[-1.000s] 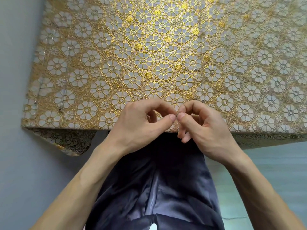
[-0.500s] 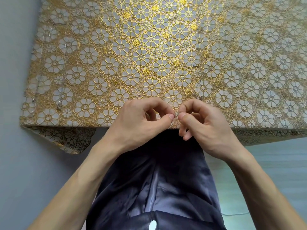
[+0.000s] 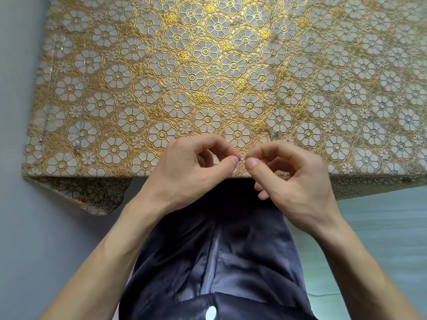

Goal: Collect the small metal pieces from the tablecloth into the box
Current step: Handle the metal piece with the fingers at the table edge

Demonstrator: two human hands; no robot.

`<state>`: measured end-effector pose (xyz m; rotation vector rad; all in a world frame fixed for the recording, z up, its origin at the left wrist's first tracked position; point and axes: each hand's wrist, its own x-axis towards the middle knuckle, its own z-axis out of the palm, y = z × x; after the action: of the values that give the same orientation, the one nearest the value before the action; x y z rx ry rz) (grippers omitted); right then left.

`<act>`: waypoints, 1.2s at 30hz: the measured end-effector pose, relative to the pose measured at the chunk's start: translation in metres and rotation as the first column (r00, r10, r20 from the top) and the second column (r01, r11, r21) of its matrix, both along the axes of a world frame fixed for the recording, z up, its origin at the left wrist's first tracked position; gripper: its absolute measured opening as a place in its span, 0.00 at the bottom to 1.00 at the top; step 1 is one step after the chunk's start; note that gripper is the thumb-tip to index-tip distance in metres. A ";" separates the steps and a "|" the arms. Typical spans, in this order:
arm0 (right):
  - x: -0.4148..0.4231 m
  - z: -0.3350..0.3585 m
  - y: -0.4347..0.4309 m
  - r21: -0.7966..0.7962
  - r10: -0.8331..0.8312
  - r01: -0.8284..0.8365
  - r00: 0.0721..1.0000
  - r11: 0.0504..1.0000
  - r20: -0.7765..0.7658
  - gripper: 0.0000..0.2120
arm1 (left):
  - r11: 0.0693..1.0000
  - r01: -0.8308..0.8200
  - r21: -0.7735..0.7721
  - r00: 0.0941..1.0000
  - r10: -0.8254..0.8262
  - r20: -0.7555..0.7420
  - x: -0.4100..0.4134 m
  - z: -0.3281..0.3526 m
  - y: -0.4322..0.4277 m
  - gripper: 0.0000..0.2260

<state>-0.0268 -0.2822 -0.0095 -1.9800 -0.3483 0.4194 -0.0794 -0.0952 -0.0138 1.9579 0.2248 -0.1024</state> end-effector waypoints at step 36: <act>-0.020 -0.018 -0.005 -0.063 0.079 -0.084 0.994 0.994 -0.077 0.03 | 0.950 -0.049 0.307 0.995 0.018 0.102 -0.024 -0.007 -0.020 0.05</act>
<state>-0.0467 -0.2875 -0.0271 -2.0132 -0.3728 0.5621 -0.1038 -0.1153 -0.0210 2.2639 0.2195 0.0550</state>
